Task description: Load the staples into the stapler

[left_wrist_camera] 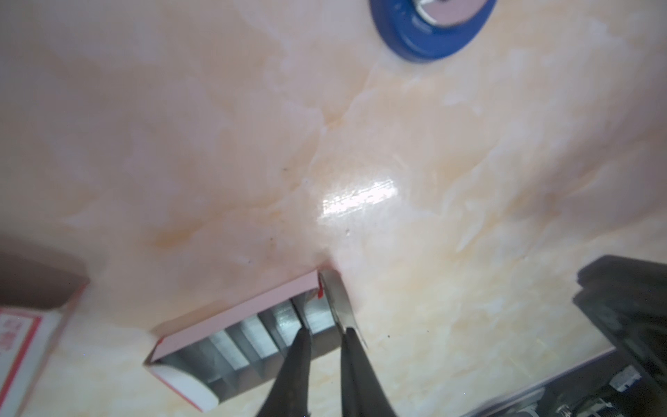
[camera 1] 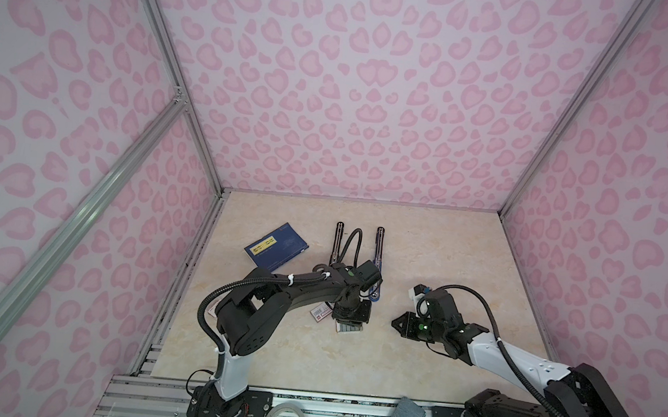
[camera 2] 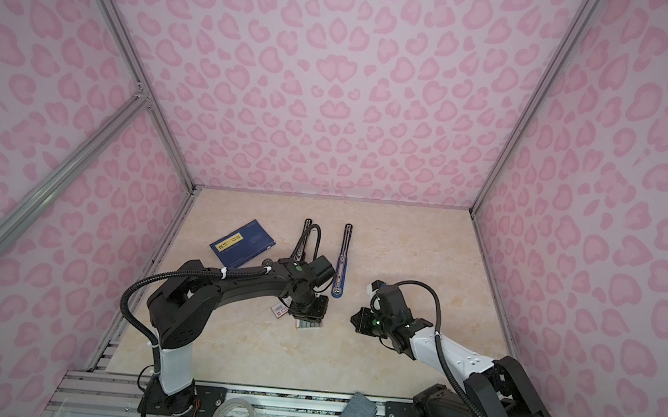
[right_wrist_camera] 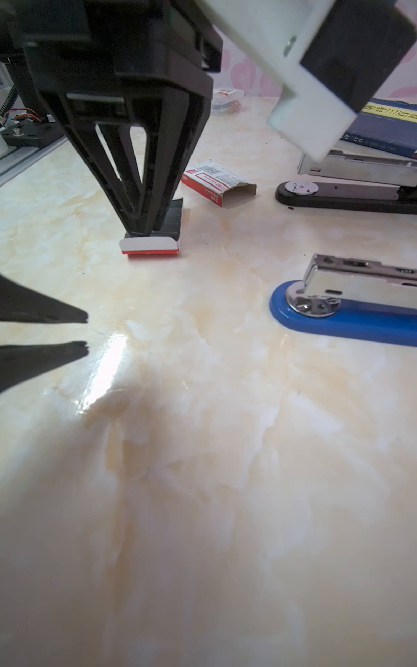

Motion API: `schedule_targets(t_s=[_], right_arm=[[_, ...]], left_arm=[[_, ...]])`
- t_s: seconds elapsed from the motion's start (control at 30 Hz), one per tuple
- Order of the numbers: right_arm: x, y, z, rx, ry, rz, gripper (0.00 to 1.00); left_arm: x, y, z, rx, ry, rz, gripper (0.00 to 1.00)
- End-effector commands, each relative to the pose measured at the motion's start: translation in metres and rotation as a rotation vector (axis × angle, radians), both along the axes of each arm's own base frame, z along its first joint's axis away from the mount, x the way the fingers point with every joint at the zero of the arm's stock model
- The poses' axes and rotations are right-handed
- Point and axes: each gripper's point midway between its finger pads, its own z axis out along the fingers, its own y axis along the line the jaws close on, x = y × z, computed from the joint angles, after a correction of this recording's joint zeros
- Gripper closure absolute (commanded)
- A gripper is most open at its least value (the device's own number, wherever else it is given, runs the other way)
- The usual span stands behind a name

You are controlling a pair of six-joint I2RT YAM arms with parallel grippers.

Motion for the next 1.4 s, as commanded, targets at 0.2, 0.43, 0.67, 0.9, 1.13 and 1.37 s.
schedule_targets(t_s=[0.2, 0.43, 0.67, 0.9, 1.13, 1.37], right_arm=[[-0.001, -0.001, -0.001, 0.009, -0.007, 0.010, 0.86], [-0.003, -0.003, -0.004, 0.017, -0.001, 0.002, 0.86], [-0.004, -0.002, -0.005, 0.022, 0.005, 0.005, 0.87], [-0.004, -0.002, -0.006, 0.024, 0.006, 0.004, 0.87], [-0.006, -0.004, -0.008, 0.028, 0.009, -0.004, 0.88], [-0.006, -0.004, -0.009, 0.028, 0.009, -0.004, 0.88]], left_arm=[[0.001, -0.001, -0.003, 0.028, 0.006, -0.013, 0.78], [0.001, -0.004, -0.004, 0.036, 0.014, -0.027, 0.78], [0.005, -0.010, 0.005, 0.040, -0.013, -0.041, 0.78], [0.003, -0.010, -0.001, 0.046, 0.007, -0.044, 0.79], [0.001, -0.009, -0.006, 0.057, 0.019, -0.047, 0.81], [0.002, -0.010, 0.001, 0.059, -0.007, -0.052, 0.81]])
